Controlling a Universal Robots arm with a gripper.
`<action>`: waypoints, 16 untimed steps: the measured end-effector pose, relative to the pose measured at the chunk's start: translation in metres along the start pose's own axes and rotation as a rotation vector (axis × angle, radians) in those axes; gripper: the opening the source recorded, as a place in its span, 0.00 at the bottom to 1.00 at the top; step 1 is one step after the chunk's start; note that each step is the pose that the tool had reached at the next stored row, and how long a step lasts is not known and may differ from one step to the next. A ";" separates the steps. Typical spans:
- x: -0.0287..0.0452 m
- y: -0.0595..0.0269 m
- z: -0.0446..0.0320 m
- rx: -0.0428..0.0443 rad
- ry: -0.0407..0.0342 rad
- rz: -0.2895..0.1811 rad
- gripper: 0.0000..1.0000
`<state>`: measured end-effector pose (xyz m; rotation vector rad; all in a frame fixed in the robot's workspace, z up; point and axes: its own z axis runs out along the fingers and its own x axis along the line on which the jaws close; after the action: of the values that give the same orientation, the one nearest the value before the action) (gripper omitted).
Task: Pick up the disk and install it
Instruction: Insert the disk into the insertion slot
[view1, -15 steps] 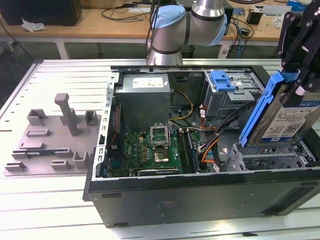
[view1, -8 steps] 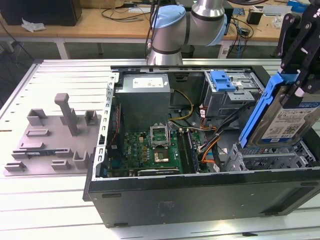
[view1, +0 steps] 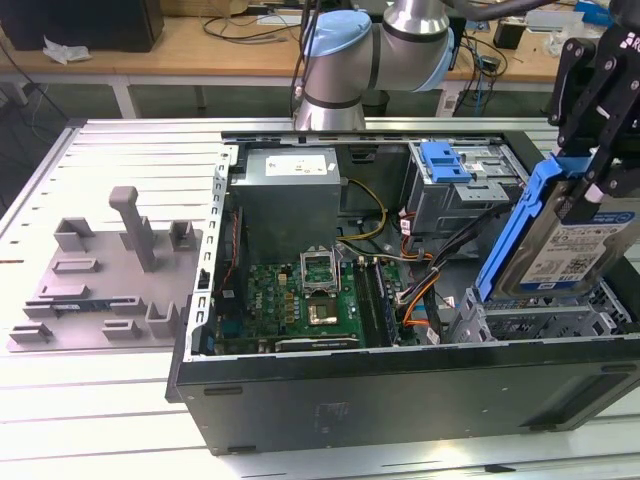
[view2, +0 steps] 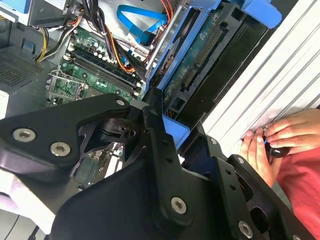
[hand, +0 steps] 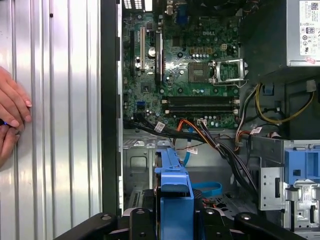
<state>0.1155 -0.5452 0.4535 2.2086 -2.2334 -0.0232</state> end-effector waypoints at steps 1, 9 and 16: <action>0.0006 -0.0001 0.0033 0.0000 0.0000 0.000 0.36; 0.0008 -0.0021 0.0185 0.0000 -0.0001 0.000 0.36; 0.0009 -0.0026 0.0254 -0.0001 0.0000 0.000 0.36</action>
<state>0.1179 -0.5459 0.4280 2.2085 -2.2334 -0.0233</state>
